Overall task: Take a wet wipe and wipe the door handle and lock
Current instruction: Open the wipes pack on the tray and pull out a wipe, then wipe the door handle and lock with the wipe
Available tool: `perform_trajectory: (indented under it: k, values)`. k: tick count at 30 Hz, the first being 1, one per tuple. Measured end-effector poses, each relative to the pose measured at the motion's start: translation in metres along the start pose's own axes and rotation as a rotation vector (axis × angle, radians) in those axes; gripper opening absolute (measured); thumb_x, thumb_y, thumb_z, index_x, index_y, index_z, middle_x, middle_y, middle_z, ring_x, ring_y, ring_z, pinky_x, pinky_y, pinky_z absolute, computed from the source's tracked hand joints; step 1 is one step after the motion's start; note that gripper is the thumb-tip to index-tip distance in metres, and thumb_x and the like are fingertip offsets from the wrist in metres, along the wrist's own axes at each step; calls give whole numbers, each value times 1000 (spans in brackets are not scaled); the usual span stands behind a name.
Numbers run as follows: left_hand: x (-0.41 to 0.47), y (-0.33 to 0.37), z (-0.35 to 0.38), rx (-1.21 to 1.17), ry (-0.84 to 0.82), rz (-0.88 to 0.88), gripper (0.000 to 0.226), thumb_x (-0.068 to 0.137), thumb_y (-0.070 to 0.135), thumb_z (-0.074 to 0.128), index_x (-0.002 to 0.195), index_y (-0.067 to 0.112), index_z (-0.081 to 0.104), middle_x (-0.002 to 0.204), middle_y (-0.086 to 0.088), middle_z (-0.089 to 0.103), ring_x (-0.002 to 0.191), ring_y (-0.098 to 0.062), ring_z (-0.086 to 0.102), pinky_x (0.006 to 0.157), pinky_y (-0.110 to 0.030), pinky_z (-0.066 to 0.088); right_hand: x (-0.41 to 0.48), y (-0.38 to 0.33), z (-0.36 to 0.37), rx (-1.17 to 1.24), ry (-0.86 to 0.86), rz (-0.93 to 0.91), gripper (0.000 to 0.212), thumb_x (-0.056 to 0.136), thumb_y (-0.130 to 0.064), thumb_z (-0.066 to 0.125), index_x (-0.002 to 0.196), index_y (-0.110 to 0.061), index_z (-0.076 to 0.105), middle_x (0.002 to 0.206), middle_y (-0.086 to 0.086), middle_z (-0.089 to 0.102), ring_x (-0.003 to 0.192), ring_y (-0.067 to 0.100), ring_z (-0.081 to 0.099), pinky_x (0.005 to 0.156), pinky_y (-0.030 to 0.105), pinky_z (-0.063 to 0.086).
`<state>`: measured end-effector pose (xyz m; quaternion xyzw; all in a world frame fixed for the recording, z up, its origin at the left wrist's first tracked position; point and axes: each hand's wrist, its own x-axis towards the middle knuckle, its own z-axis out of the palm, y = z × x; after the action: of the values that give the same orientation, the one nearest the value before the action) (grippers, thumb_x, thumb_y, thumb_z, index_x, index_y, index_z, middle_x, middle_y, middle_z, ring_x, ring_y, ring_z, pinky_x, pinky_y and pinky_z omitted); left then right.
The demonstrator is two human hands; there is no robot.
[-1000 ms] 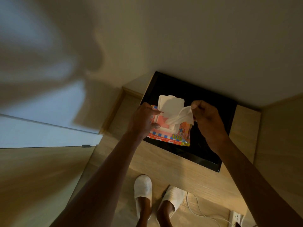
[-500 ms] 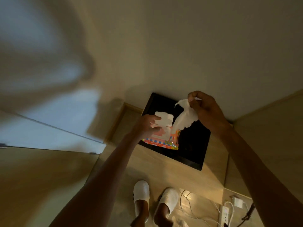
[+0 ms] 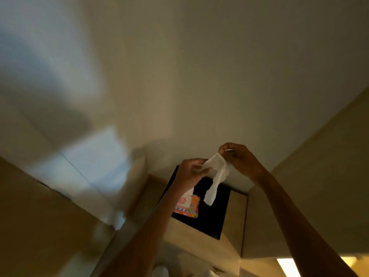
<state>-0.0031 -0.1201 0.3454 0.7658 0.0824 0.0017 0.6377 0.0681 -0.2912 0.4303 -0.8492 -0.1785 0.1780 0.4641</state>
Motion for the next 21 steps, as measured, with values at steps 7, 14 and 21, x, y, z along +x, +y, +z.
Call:
perform_trajectory:
  k: [7, 14, 21]
  values:
    - [-29, 62, -18, 2, 183, -29, 5, 85, 20, 69, 83, 15, 70, 71, 6, 69, 58, 6, 60, 62, -10, 46, -17, -22, -7, 52, 19, -36, 18, 96, -11, 50, 87, -11, 65, 84, 0, 68, 66, 4, 63, 60, 17, 49]
    - [-104, 93, -64, 19, 413, -74, 9, 86, 26, 66, 78, 29, 63, 75, 4, 66, 74, -12, 64, 65, -23, 53, -32, -53, 48, 196, -217, -52, 44, 98, -53, 32, 99, -30, 70, 97, 4, 71, 90, 19, 67, 80, 36, 54]
    - [-237, 92, -127, 147, 718, -98, 13, 88, 27, 65, 89, 14, 67, 70, -7, 71, 52, -8, 65, 46, -22, 51, -80, -93, 145, 275, -719, -146, 25, 90, -27, 62, 107, -11, 71, 102, 13, 73, 98, 28, 67, 82, 32, 55]
